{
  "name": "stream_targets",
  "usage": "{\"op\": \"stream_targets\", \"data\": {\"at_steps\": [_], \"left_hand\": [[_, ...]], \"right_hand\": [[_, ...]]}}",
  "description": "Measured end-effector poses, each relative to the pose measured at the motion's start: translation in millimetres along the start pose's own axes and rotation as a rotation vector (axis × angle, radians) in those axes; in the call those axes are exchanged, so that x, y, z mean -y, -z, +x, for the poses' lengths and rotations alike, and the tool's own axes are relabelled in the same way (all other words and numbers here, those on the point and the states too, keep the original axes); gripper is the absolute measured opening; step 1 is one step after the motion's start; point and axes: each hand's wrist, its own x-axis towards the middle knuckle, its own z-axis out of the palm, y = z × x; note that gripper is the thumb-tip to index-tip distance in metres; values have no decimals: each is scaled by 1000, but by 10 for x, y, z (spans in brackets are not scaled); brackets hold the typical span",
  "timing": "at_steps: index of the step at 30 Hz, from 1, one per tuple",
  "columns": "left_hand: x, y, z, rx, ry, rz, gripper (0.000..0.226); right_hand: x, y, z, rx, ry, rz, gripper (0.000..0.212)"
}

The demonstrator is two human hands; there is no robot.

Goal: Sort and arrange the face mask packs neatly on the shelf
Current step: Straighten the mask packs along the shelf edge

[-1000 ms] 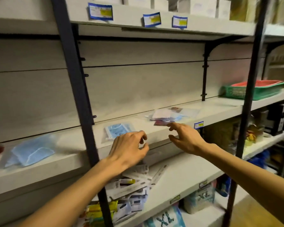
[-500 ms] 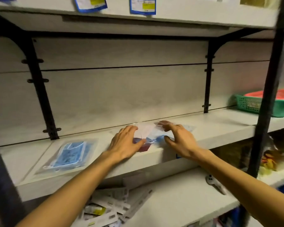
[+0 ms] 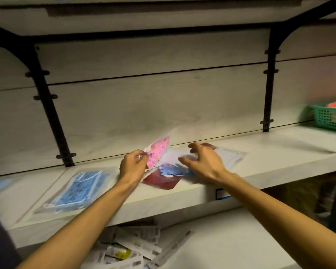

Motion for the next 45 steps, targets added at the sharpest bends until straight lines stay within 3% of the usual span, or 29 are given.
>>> {"op": "stream_targets", "data": {"at_steps": [3, 7, 9, 15, 20, 25, 28, 31, 34, 37, 40, 45], "left_hand": [[22, 32, 40, 18, 109, -169, 26], [-22, 62, 47, -24, 156, -245, 33], [-57, 110, 11, -48, 142, -270, 35], [-195, 424, -174, -110, 57, -362, 43], [-245, 830, -401, -163, 36, -393, 39], [-216, 1345, -735, -96, -20, -354, 40], [-199, 1728, -998, -55, -92, -347, 40], [-135, 2170, -1208, -11, -138, -321, 40], [41, 2702, -1374, -70, -159, -272, 29], [281, 3278, -1568, -115, -175, -210, 28], [535, 3835, -1734, -184, -141, -221, 31], [1007, 4693, -1861, -398, 119, -297, 24]], "right_hand": [[25, -92, 0, 104, 76, -234, 89], [-37, -83, -10, 61, 84, -205, 48], [-47, -66, -34, -68, 54, -118, 36], [18, 135, -111, -493, -108, 230, 28], [379, 277, -300, -650, -278, 674, 23], [1041, 266, -649, -620, -468, 1094, 18], [1509, 182, -887, -489, -561, 1329, 27], [1975, -21, -1082, -459, -557, 1362, 33], [2481, -272, -1339, -514, -413, 1157, 5], [3019, -552, -1627, -451, -233, 1129, 17], [3546, -842, -1878, -380, -76, 1140, 12], [4309, -1332, -2059, -244, 51, 1170, 13]]}}
